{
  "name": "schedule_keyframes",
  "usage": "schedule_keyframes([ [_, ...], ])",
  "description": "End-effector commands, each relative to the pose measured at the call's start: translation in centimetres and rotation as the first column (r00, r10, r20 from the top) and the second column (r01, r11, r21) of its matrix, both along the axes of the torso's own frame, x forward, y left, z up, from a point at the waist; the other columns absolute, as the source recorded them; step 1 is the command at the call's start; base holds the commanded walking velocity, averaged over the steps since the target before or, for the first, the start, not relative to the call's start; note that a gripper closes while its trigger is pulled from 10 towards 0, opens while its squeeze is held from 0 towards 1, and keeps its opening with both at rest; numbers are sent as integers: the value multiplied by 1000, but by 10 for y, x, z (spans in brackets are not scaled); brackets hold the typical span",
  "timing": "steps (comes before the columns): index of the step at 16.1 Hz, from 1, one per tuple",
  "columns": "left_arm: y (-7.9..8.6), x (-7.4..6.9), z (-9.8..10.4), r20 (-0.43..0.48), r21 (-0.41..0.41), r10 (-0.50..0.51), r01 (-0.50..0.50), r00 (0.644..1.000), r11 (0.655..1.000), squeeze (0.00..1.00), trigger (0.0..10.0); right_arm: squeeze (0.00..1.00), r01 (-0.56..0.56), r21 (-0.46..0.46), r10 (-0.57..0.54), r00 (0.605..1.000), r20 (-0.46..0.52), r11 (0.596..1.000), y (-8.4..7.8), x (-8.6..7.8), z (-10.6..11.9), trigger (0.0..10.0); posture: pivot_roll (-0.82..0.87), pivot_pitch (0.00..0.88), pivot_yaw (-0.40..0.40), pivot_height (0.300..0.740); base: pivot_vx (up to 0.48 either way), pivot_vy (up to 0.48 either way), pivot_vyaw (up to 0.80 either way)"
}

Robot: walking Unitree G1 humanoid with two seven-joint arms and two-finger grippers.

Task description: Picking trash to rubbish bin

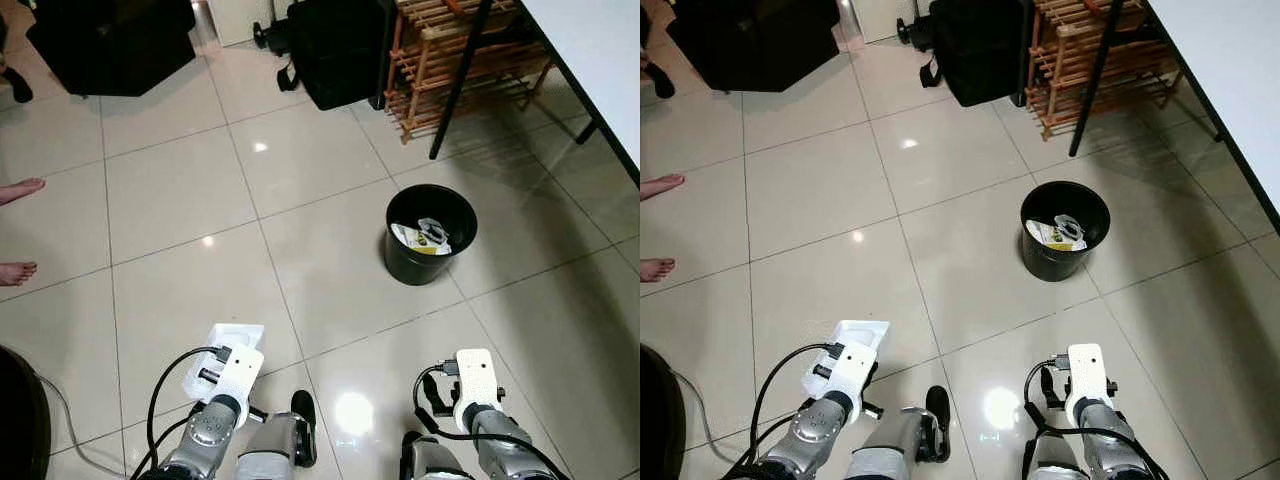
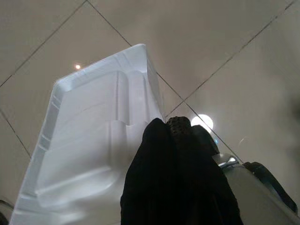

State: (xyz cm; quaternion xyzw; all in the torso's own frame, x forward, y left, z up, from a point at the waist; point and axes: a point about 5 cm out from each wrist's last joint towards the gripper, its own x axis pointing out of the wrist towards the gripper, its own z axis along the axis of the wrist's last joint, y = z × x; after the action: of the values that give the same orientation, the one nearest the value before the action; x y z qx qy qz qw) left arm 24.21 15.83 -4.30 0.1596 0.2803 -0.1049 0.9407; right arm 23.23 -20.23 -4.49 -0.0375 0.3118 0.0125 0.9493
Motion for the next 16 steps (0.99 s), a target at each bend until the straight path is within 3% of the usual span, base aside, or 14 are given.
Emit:
schedule_keyframes([
  [1,5,-8,-6,-34,30,10,-9,999,1000,0,10000,0,-16,-8,16,1000,-24,1000,3,-6,-5,10000,25,276,81,740,281,0,431],
  [3,5,-8,-6,-32,32,10,-9,999,999,0,10000,0,-21,-12,21,1000,-23,1000,4,-6,-5,10000,27,277,81,740,302,0,544],
  [16,6,-5,-5,-28,37,15,-14,999,999,0,10000,0,-8,-11,7,999,-32,1000,4,-7,-7,10000,27,274,81,740,311,0,0],
])
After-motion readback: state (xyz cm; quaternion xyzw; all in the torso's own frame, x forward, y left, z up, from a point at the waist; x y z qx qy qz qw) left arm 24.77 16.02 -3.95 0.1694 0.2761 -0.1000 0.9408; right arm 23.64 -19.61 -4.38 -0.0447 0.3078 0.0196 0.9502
